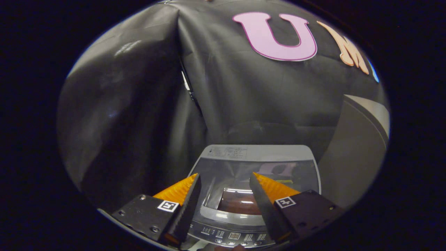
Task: Put the clothes into the washing machine and then close the washing machine lid.
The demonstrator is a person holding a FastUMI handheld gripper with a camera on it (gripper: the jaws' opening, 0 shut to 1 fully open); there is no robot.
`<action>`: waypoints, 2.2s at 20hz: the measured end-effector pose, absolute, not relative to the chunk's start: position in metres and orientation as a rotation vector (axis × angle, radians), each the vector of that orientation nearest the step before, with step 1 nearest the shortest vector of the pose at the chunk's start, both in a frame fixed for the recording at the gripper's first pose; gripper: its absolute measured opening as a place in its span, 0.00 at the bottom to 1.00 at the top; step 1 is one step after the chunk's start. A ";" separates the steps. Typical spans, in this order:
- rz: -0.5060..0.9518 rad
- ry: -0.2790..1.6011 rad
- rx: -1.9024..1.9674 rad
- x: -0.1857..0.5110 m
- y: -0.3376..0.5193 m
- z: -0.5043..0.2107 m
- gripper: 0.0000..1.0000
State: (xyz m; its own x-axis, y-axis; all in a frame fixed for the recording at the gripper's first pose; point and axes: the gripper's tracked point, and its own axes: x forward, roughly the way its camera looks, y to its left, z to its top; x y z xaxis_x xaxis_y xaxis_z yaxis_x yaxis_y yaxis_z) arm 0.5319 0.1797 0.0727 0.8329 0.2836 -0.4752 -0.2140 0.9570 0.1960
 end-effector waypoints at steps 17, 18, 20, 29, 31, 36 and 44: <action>0.216 0.246 0.133 0.422 0.139 0.115 0.86; 0.215 0.244 0.140 0.416 0.137 0.116 0.86; 0.211 0.231 0.150 0.408 0.133 0.119 0.86; 0.185 0.163 0.113 0.365 0.116 0.130 0.86; 0.175 0.146 0.100 0.355 0.115 0.131 0.86; 0.165 0.134 0.107 0.324 0.120 0.130 0.86; 0.150 0.078 0.088 0.280 0.119 0.138 0.90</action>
